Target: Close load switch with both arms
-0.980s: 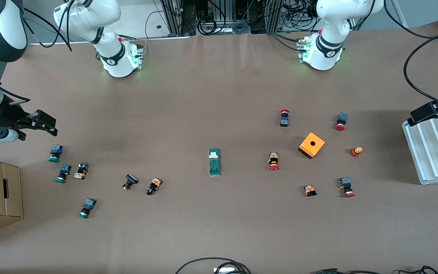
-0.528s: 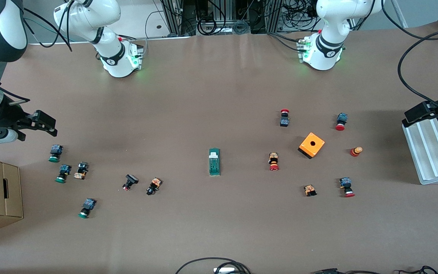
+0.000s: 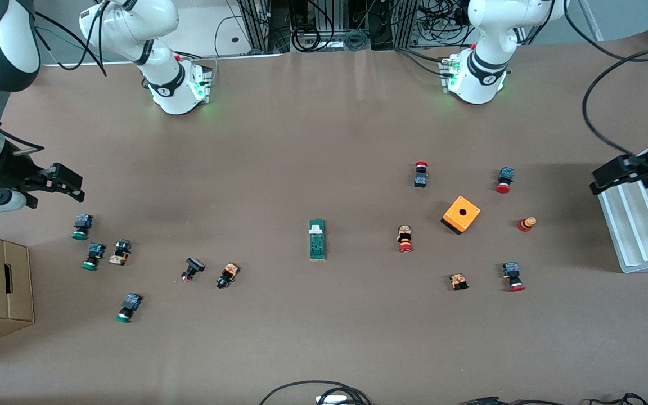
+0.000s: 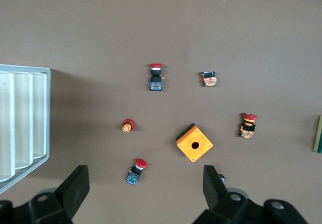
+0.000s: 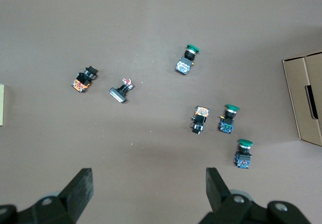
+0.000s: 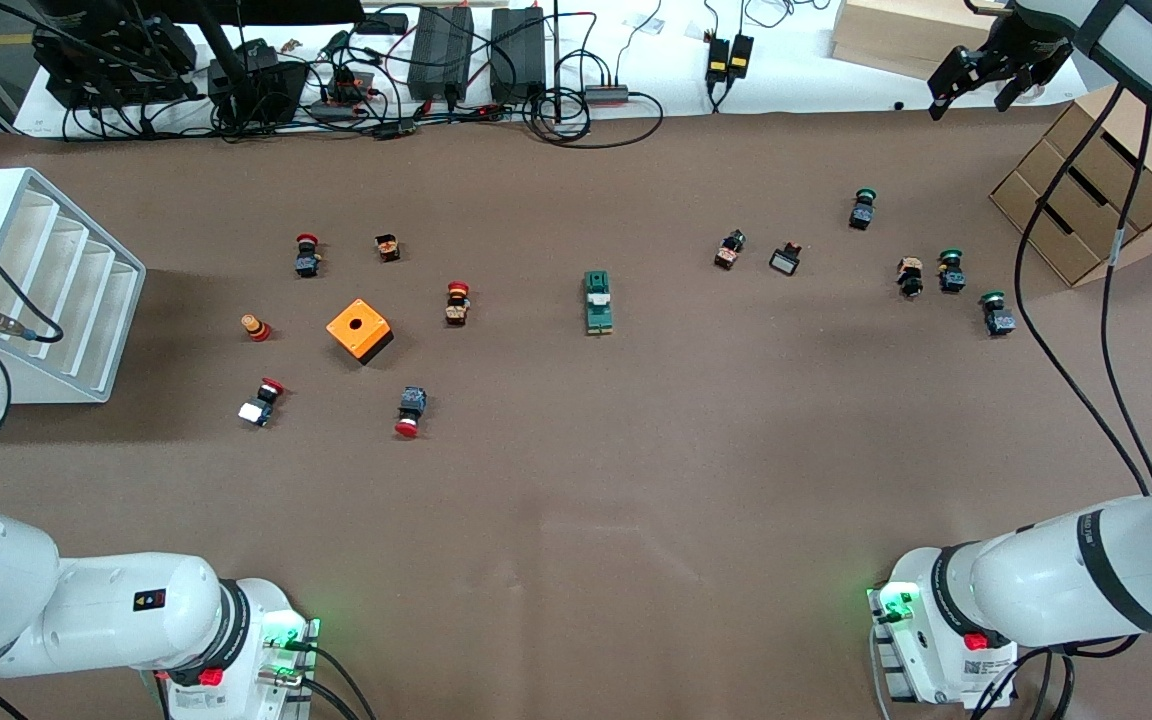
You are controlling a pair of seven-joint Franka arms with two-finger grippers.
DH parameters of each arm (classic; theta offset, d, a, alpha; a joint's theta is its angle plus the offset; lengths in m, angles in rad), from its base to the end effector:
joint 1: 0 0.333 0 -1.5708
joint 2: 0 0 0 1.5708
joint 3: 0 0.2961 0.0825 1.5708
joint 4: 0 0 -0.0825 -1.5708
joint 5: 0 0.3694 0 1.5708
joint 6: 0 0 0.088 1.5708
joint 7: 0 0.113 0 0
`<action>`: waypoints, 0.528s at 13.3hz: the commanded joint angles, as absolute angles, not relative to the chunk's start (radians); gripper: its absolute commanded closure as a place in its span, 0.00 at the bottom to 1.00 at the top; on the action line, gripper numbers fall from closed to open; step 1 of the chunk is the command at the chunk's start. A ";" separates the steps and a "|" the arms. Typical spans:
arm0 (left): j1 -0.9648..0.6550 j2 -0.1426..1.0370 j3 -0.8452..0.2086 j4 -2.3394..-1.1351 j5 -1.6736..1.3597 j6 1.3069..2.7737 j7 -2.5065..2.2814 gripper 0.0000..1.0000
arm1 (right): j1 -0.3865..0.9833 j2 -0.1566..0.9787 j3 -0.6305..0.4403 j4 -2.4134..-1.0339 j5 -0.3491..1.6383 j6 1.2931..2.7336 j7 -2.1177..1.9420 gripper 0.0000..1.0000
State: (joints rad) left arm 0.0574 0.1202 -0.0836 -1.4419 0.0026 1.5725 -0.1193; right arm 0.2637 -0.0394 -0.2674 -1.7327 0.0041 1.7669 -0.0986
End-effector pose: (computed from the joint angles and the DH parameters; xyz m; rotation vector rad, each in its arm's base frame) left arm 0.5750 -0.0118 0.5909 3.1299 0.1468 0.0161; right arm 0.5439 -0.0039 0.5619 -3.1253 -0.1471 -0.1140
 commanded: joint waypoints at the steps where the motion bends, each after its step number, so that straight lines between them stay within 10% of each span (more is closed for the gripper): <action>1: 0.031 0.150 -0.107 -1.436 0.046 1.577 -0.120 0.00 | 0.267 -0.051 -0.267 -1.743 -0.009 1.782 -0.086 0.00; 7: 0.028 0.115 -0.139 -1.428 0.038 1.568 -0.126 0.00 | 0.268 -0.048 -0.265 -1.741 -0.011 1.789 -0.086 0.00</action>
State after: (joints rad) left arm 0.0297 0.1568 -0.1139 -1.4347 0.0302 1.5770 -0.1197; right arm 0.2641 -0.0394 -0.2662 -1.7327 0.0041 1.7718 -0.0986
